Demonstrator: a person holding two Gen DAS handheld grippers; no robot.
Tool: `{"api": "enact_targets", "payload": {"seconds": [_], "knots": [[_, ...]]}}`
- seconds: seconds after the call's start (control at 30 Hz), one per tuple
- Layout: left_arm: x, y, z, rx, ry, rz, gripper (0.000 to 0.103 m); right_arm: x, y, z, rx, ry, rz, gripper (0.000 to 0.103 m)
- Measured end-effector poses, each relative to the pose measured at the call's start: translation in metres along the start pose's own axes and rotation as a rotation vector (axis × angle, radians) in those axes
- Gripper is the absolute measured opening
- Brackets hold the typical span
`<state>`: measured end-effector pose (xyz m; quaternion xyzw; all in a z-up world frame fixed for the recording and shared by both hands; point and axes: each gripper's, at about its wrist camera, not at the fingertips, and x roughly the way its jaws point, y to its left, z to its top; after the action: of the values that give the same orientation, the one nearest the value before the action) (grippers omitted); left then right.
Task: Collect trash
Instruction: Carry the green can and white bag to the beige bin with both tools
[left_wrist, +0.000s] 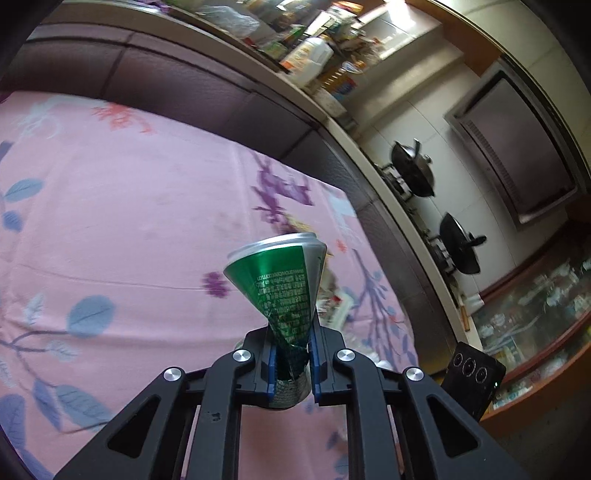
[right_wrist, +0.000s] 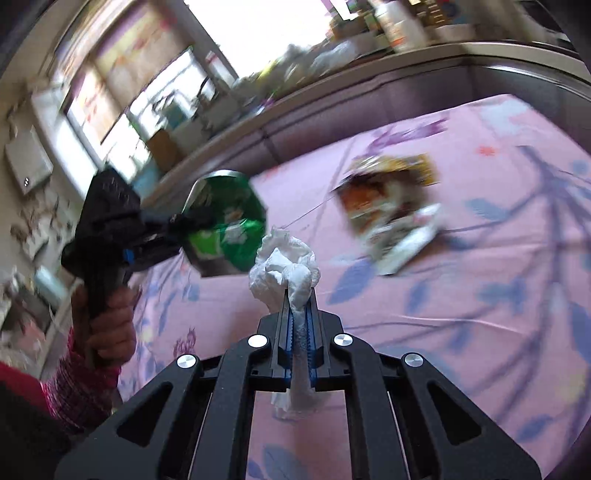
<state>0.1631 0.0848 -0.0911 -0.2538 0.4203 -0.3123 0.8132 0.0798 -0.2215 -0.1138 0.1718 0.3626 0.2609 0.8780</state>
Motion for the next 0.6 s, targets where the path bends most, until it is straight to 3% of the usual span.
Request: {"api": "enact_targets", "payload": {"seconds": [0.27, 0.6], "knots": [[0.058, -0.081, 0.002, 0.151, 0.128, -0.07, 0.014, -0.074, -0.065, -0.007, 0.135, -0.139, -0.156, 0.006], [0.191, -0.238, -0.011, 0.371, 0.335, -0.157, 0.014, -0.185, -0.165, -0.008, 0.303, -0.315, -0.322, 0.006]]}}
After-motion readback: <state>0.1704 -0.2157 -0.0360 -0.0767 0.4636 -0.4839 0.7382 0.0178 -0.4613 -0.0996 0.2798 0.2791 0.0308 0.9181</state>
